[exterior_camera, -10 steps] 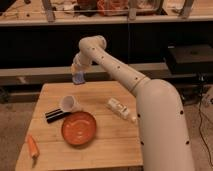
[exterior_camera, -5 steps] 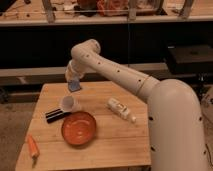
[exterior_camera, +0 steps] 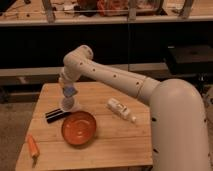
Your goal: Place the white sponge in the ceramic cup
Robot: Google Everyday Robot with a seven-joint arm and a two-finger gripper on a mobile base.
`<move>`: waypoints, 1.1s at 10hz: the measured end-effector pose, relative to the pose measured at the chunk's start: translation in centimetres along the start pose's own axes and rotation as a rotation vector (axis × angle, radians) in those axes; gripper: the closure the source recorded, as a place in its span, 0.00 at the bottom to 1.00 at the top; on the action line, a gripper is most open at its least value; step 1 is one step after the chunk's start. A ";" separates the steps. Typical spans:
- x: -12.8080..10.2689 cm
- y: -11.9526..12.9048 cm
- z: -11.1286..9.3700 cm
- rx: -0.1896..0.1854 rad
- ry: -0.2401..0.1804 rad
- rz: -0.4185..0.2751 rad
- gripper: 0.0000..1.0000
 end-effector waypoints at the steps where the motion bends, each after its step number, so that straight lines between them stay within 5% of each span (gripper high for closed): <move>1: -0.3 -0.5 -0.1 0.031 0.010 -0.045 1.00; 8: -0.6 -4.5 1.3 0.197 0.003 -0.266 1.00; 11: -1.5 -6.4 1.8 0.310 -0.024 -0.407 1.00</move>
